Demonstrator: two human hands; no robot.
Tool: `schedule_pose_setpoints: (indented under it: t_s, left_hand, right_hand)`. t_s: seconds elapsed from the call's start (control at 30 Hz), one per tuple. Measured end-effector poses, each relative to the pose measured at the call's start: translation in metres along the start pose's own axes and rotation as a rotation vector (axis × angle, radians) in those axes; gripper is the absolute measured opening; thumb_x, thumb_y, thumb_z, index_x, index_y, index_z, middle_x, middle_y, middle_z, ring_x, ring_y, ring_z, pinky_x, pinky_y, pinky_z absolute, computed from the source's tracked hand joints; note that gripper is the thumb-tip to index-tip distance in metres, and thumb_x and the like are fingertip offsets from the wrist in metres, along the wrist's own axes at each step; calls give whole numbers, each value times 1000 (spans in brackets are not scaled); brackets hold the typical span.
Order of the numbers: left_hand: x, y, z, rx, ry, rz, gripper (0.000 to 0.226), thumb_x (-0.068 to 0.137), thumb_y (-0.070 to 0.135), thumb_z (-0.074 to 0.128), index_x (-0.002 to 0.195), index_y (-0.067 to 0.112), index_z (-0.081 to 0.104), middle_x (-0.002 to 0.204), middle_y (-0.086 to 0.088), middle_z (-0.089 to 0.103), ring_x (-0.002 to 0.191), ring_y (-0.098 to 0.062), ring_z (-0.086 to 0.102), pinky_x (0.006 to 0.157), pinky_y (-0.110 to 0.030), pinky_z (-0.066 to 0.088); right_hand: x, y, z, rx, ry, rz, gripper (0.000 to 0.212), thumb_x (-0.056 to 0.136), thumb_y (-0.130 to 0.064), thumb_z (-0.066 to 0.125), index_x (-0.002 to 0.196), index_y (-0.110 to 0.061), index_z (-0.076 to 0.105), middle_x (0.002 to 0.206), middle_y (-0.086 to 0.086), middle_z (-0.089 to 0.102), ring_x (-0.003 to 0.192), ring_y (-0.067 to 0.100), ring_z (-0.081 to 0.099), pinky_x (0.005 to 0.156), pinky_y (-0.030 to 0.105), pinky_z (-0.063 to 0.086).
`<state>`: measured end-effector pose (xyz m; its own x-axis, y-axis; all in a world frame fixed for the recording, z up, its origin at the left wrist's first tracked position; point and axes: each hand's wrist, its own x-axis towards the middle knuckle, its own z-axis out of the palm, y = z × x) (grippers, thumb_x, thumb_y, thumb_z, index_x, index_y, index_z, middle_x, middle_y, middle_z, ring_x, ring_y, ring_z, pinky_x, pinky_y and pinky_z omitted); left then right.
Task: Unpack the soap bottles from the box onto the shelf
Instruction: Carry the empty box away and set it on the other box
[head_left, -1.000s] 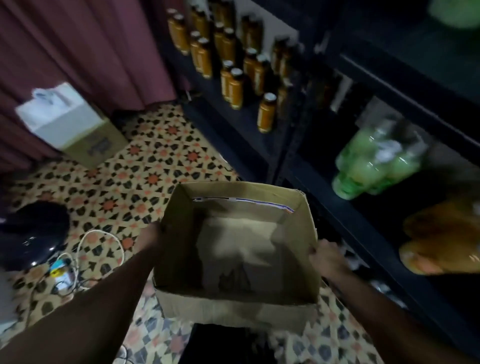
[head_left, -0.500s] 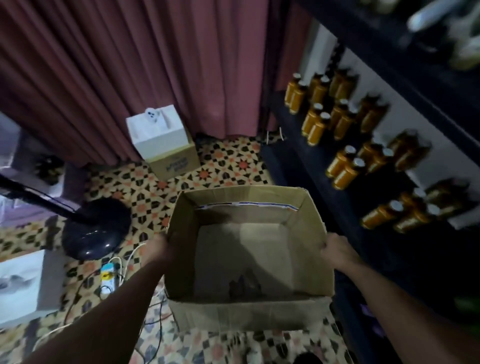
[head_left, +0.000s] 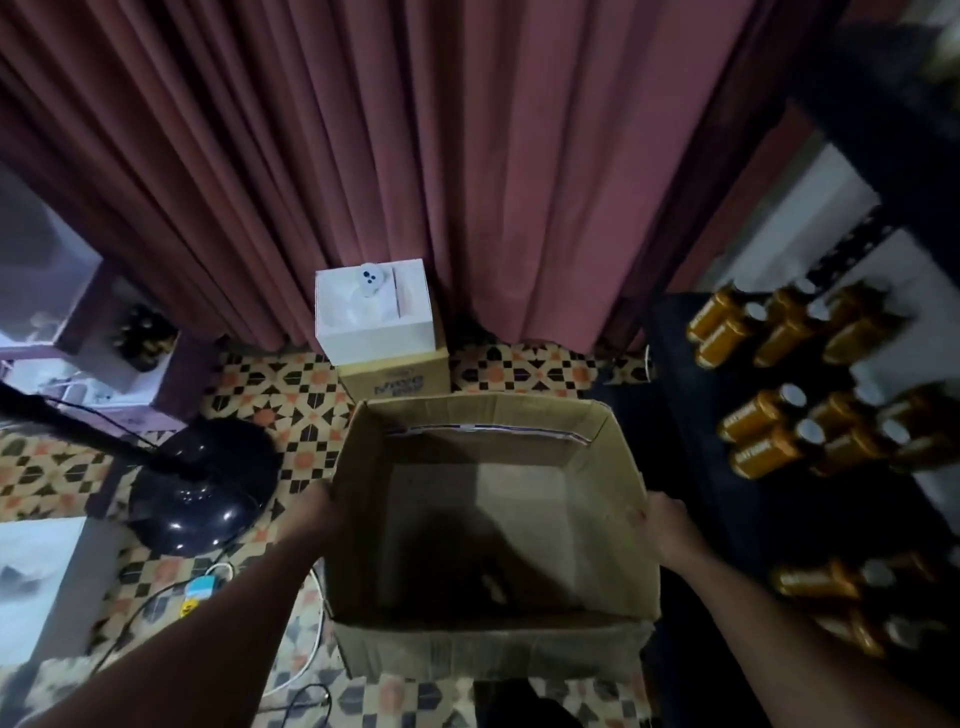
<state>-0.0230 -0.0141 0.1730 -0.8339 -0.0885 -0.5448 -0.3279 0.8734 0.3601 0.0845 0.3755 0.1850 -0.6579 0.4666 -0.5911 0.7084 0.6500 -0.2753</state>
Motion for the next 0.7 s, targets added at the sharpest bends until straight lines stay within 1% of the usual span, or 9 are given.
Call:
schedule_pose_setpoints:
  t_s: [0.07, 0.13, 0.2, 0.27, 0.4, 0.5, 0.57, 0.63, 0.7]
  left_hand:
    - [30, 15, -8, -29, -7, -36, 22, 99, 20, 50, 82, 8, 59, 90, -16, 69, 79, -27, 65, 74, -39, 55]
    - [60, 32, -14, -51, -27, -64, 20, 99, 22, 50, 88, 8, 61, 91, -15, 69, 83, -29, 68, 79, -45, 58]
    - [89, 50, -21, -66, -47, -87, 16, 98, 21, 51, 94, 10, 61, 92, -13, 68, 83, -27, 68, 80, -45, 58]
    - [101, 60, -24, -77, -63, -92, 11, 98, 18, 52, 93, 11, 60, 90, -10, 67, 81, -23, 67, 80, -43, 58]
    - [158, 69, -17, -74, -108, -95, 8, 97, 14, 53, 90, 14, 56, 86, -7, 63, 78, -19, 65, 73, -36, 57]
    - [212, 68, -7, -69, -149, -81, 6, 97, 17, 53, 95, 14, 57, 88, -8, 64, 80, -20, 66, 75, -39, 59]
    - [249, 66, 4, -16, -158, -71, 10, 98, 19, 52, 96, 12, 58, 88, -7, 64, 79, -19, 66, 74, -39, 59]
    - [286, 61, 23, 43, -177, -64, 13, 99, 19, 50, 91, 12, 57, 88, -8, 64, 76, -18, 64, 71, -36, 58]
    - [312, 59, 38, 82, -175, -50, 18, 99, 17, 49, 81, 16, 53, 84, -7, 62, 70, -13, 58, 62, -27, 53]
  right_hand:
    - [34, -22, -15, -15, 7, 2, 27, 101, -20, 51, 118, -4, 64, 107, 14, 66, 96, 29, 65, 69, 29, 44]
    - [68, -45, -31, -34, -2, -3, 27, 101, -20, 51, 118, -3, 63, 107, 14, 66, 96, 29, 65, 68, 29, 42]
    - [104, -64, -40, -48, -13, -5, 27, 101, -21, 51, 118, -3, 62, 108, 14, 65, 97, 29, 65, 68, 29, 41]
    - [121, -75, -42, -64, -26, -4, 27, 101, -22, 51, 118, -4, 62, 107, 14, 65, 98, 29, 65, 69, 29, 41]
    - [181, -93, -26, -91, -51, 21, 27, 101, -22, 51, 116, -3, 62, 106, 14, 66, 99, 29, 65, 69, 28, 41]
    - [224, -102, -5, -105, -50, 67, 28, 101, -23, 50, 115, -2, 62, 108, 16, 66, 102, 31, 64, 71, 28, 42]
    - [254, -107, 11, -109, -30, 100, 29, 100, -24, 51, 114, -2, 63, 106, 17, 67, 101, 32, 65, 71, 30, 45]
    - [288, -108, 35, -92, -47, 99, 30, 100, -24, 51, 112, 0, 63, 103, 18, 67, 99, 33, 66, 69, 29, 42]
    - [314, -110, 55, -35, -86, 94, 39, 97, -31, 50, 111, 3, 63, 97, 18, 64, 96, 33, 65, 68, 27, 39]
